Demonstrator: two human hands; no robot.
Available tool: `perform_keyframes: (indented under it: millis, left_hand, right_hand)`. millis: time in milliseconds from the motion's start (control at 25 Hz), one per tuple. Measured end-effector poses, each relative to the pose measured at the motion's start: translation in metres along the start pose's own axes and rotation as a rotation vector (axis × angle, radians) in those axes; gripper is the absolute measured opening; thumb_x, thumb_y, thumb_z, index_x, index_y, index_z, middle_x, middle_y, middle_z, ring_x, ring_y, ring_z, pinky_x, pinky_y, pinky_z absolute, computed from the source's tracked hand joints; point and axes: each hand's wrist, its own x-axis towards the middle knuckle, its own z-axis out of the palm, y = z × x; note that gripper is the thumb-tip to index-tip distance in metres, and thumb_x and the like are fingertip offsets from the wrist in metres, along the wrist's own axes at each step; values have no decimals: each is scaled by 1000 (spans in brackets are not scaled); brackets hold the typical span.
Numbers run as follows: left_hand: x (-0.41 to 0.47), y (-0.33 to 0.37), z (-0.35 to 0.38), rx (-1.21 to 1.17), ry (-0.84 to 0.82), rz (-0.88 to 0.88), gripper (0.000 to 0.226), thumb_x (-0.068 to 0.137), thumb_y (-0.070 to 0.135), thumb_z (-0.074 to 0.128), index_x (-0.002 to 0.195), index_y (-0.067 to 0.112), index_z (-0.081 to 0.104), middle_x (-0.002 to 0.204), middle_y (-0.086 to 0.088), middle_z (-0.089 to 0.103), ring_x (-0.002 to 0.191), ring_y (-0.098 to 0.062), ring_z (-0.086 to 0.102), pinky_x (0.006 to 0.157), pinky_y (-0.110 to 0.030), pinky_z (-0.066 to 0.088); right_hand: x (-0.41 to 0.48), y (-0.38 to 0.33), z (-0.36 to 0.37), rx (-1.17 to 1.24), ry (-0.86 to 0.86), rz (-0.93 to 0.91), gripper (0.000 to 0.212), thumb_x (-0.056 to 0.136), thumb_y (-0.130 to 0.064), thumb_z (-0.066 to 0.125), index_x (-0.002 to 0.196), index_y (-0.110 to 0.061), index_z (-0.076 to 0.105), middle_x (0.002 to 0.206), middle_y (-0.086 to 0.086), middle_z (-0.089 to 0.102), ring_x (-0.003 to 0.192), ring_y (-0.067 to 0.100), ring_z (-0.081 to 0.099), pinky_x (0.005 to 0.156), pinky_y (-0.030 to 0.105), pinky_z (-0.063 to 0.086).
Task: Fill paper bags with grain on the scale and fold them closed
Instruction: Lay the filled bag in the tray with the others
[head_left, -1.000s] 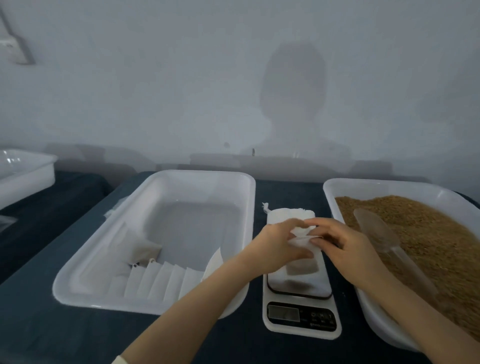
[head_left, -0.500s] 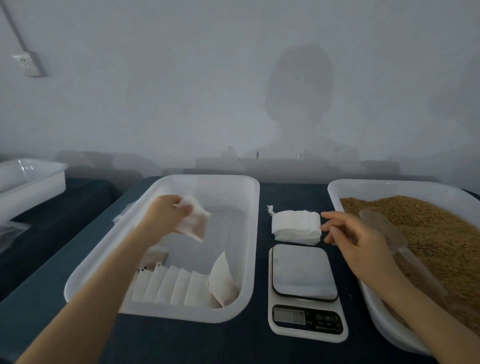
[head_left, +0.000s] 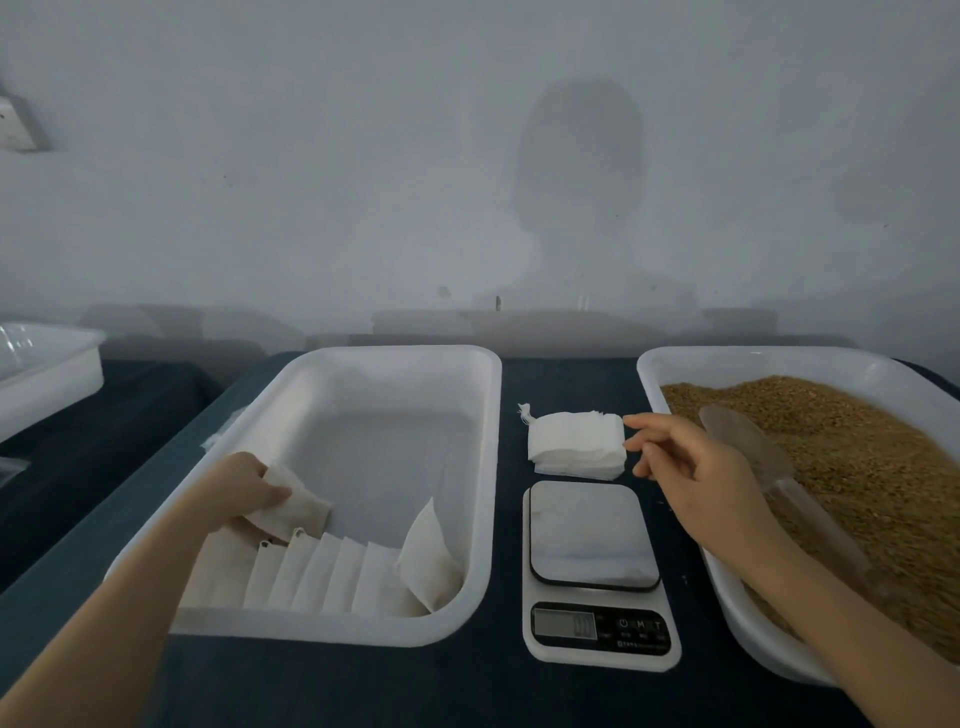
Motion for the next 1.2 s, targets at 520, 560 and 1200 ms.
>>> perform_keyframes:
  millis: [520,560,1200]
  left_hand:
    - [-102,200,144,724,245,1018,22,99,21,43,107,15,63,102,-6,67,93,-27,62,72,-31,42]
    - [-102,212,167,850,190,1045,22,99,21,45,110,13,62,104,-7,66,94,-25,61,74,-30,40]
    - [-58,238,218,735,-15,799,19,94,13,53,111,6,55,101,-9,61,84,-22,57,69,-30,43]
  right_hand:
    - [6,7,-11,-67,255,234,25,94,-4,50,108,-20,61,91,-18,59,72,-3,60,60,6,46]
    - [6,7,-12,-70,251,239,25,94,-3,50,108,-20,61,90,-19,58,73,-2,60,60,5,46]
    - [7,10,-11,-75,217,226,29,93,3,47,107,-16,64,89,-20,55,78,-10,58,63,5,44]
